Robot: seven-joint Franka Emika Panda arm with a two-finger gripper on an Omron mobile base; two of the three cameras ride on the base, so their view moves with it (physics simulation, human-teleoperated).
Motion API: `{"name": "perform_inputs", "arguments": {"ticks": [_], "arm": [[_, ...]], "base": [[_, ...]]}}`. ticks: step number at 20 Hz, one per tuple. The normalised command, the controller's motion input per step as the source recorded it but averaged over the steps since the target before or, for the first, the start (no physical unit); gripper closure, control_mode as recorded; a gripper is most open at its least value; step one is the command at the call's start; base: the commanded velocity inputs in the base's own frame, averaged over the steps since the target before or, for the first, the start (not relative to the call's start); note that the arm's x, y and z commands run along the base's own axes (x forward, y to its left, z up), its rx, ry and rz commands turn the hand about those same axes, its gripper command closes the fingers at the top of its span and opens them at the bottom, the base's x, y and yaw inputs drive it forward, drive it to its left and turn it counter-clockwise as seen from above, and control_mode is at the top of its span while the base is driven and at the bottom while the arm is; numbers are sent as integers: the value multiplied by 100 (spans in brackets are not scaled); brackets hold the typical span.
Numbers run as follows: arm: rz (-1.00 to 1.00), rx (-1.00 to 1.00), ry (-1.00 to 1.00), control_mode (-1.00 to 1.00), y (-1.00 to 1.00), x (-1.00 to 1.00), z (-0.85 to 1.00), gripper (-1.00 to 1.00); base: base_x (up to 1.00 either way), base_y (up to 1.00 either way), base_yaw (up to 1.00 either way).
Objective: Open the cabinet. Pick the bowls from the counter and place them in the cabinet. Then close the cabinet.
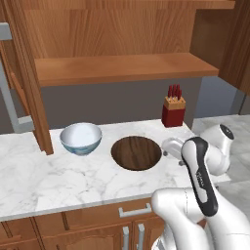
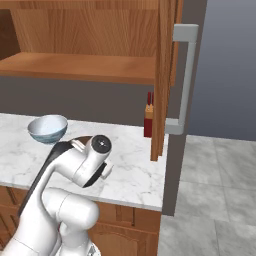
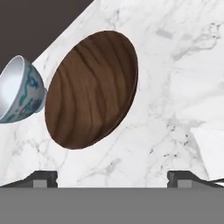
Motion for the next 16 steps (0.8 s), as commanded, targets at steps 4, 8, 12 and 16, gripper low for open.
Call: {"name": "perform_inputs", "arguments": {"ticks": [4, 8, 12, 16], "arm": [[0, 8, 6, -100, 0, 46, -20, -100], [0, 10, 7, -100, 0, 49, -25, -100], [0, 11, 5, -100, 0, 45, -28, -100], [0, 8, 0, -100, 1, 36, -28, -100]], "base": [[0, 0, 0], [0, 0, 0], [0, 0, 0], [0, 0, 0]]}}
